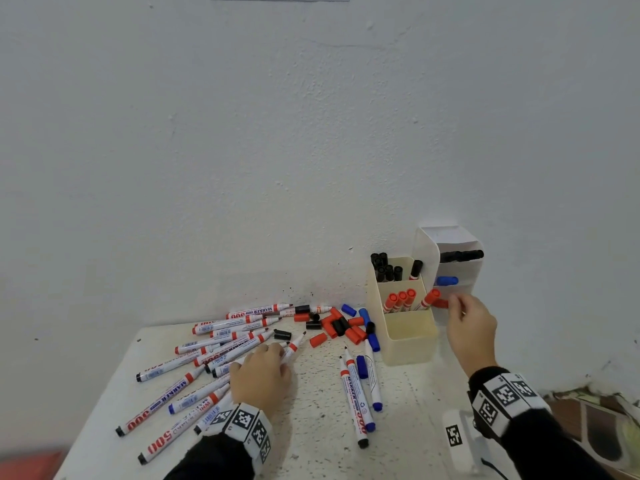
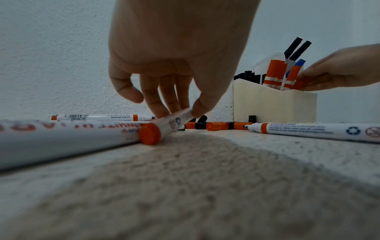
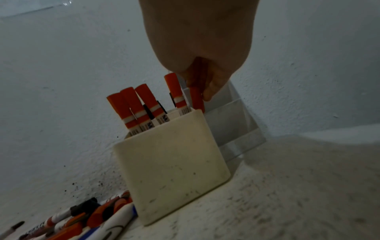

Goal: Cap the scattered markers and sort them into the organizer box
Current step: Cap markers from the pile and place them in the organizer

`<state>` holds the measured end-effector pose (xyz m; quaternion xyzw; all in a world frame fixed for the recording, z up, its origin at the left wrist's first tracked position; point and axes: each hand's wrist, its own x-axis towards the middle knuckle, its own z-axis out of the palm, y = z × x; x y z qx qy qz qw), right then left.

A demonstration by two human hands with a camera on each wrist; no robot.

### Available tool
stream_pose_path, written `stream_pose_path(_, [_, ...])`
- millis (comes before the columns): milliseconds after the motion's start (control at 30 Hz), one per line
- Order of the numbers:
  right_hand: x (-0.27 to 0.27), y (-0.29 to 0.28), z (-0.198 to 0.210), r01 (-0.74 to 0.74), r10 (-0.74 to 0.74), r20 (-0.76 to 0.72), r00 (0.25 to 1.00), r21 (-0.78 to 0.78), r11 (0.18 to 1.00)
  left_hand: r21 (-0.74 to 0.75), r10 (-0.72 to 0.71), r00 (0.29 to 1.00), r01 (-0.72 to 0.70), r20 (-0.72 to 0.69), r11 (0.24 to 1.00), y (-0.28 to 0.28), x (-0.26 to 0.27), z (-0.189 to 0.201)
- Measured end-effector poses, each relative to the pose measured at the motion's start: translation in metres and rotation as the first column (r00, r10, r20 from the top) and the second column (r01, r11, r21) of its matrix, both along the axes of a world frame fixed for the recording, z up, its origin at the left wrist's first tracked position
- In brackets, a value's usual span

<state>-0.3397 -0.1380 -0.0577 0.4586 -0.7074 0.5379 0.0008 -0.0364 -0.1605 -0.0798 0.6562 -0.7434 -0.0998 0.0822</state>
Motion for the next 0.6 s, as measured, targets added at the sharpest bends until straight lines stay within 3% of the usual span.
stream_pose_path(67, [0.0, -0.002, -0.004, -0.027, 0.026, 0.014, 1.0, 0.076, 0.997, -0.004, -0.003, 1.0, 0.003, -0.005, 1.0, 0.0, 0.0, 0.0])
stream_pose_path(200, [0.003, -0.003, -0.004, -0.046, 0.045, 0.019, 0.999, 0.068, 0.997, -0.017, -0.008, 1.0, 0.008, -0.015, 1.0, 0.0, 0.001, 0.001])
stream_pose_path(400, [0.025, 0.006, -0.002, 0.047, -0.07, -0.118, 0.991, -0.191, 0.981, -0.066, -0.022, 0.999, 0.02, -0.043, 0.998, 0.001, 0.0, 0.003])
stream_pose_path(500, [0.05, 0.016, 0.005, -0.112, 0.059, -0.195, 0.979, -0.273, 0.955, -0.101, -0.043, 0.997, 0.037, -0.061, 0.994, 0.003, -0.002, 0.005])
stream_pose_path(600, [0.079, 0.021, 0.01, -0.319, 0.298, -0.196, 0.934, -0.089, 0.943, -0.127, -0.084, 0.986, 0.066, -0.144, 0.99, 0.006, -0.004, 0.004])
